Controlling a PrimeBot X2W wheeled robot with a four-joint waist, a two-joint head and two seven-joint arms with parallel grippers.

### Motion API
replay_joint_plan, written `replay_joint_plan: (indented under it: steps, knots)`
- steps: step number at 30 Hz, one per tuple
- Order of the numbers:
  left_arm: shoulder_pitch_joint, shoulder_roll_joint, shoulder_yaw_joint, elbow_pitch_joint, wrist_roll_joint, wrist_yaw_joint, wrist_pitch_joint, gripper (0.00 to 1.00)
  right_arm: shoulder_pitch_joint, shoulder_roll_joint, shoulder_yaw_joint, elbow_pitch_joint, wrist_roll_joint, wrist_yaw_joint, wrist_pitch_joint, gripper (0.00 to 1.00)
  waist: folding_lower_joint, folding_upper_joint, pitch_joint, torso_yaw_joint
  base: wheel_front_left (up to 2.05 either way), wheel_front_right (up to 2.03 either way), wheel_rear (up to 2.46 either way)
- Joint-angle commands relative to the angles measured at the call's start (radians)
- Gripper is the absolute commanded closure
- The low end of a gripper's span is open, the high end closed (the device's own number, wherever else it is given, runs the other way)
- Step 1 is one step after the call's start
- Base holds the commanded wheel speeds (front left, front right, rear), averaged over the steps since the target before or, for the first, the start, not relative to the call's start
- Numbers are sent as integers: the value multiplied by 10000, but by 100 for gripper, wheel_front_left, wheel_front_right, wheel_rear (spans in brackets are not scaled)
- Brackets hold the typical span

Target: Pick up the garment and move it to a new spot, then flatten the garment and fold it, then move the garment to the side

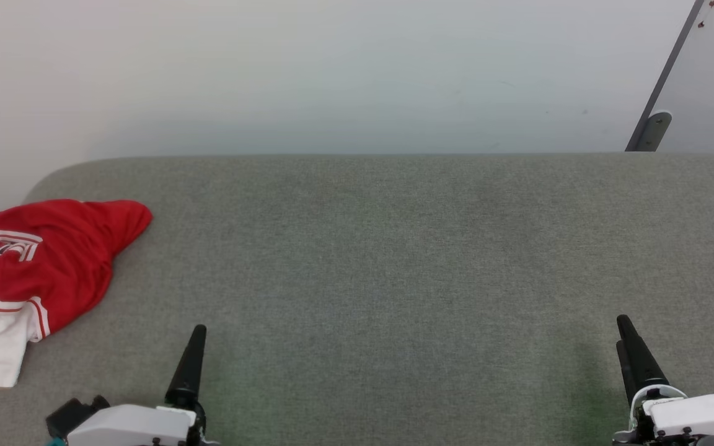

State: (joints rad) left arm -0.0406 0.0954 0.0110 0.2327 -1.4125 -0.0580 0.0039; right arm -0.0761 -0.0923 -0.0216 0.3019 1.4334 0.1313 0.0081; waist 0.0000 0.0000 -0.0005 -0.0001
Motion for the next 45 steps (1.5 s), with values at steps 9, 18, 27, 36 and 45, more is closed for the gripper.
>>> replay_joint_plan:
  steps: [9, 18, 27, 36, 45]
  knots:
    - [-250, 607, -543, -144, 2232, 658, -472, 0, -594, -346, 192, 341, -2680, -3, -413, 0, 0, 0, -54, -18, 0, 0, 0]
    - [-197, 848, -817, -54, 4099, 970, -788, 0, -597, -297, 194, 415, -4773, -4, -436, 0, 0, 0, -119, -8, 0, 0, 0]
    - [-208, 967, -851, -21, 5538, 1049, -1073, 0, -585, -266, 254, 288, -6025, -4, -479, 0, 0, 0, -143, 13, 0, 0, 0]
    - [-181, 996, -657, -162, 6770, 904, -1339, 0, -566, -311, 270, 168, -6942, -5, -578, 0, 0, 0, -143, 28, 0, 0, 0]
    - [-103, 995, -497, -250, 7887, 696, -1584, 0, -526, -366, 257, 61, -7785, -6, -717, 0, 0, 0, -150, 22, 0, 0, 0]
